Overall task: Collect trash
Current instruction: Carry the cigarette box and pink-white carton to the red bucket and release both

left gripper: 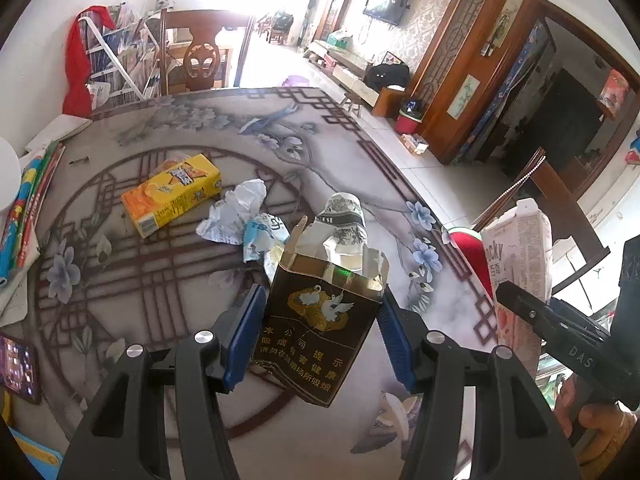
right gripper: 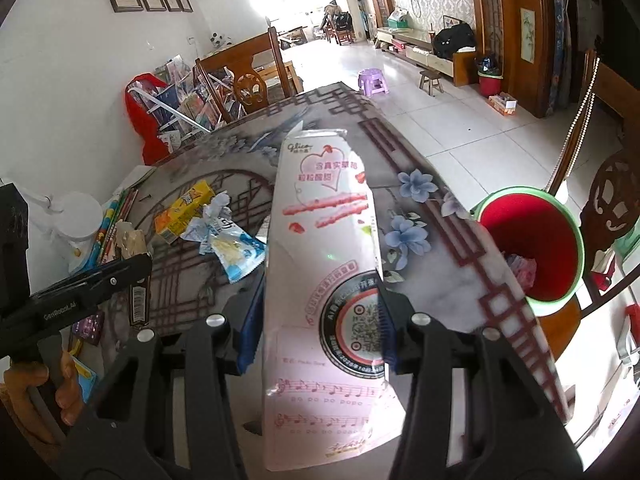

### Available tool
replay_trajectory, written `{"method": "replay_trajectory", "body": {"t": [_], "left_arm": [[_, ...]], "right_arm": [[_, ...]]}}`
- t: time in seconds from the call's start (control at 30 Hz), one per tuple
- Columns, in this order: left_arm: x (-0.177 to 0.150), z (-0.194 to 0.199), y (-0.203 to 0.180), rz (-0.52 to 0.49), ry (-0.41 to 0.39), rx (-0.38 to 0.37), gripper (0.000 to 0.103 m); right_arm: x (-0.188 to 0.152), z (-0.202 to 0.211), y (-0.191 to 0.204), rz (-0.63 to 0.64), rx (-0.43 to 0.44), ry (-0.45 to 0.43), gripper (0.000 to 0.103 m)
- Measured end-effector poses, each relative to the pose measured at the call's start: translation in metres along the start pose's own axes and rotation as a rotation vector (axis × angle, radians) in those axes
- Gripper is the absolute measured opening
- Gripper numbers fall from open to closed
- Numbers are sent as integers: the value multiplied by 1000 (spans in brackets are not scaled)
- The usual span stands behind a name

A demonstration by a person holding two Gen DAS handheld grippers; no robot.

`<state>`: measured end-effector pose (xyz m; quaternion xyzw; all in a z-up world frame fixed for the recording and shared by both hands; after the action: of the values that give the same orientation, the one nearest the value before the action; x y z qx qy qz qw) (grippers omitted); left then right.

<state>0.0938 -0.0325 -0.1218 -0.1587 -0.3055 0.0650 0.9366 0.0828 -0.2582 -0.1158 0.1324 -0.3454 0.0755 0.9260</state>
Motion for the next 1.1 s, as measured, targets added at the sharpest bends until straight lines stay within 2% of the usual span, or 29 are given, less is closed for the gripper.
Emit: {"method": "replay_trajectory", "body": {"t": [0.33,0.73,1.1], "left_arm": [[5,-12,-45,-6,-19,16,54],[15,-41,-108,-26,-20,32,54],[10,-74,-181,-95,25,-32,54]], "right_arm": [[14,-1,-43,5,15,-1,47],[28,-4,-115,-25,13,4,47],[25,2,-179,-109,-16,4,47]]}}
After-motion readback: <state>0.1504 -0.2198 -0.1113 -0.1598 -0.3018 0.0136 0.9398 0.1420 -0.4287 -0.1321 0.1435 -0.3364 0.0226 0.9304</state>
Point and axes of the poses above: each gripper's, at about its wrist camera, not at the fingertips, and z roughly against the way its jaws point, y to its left, x to its top, the point moved 4 cm from there along -z, roughly the way its jaws point, and after that the axes turned 7 degrees about z, right-handed, at the moved point
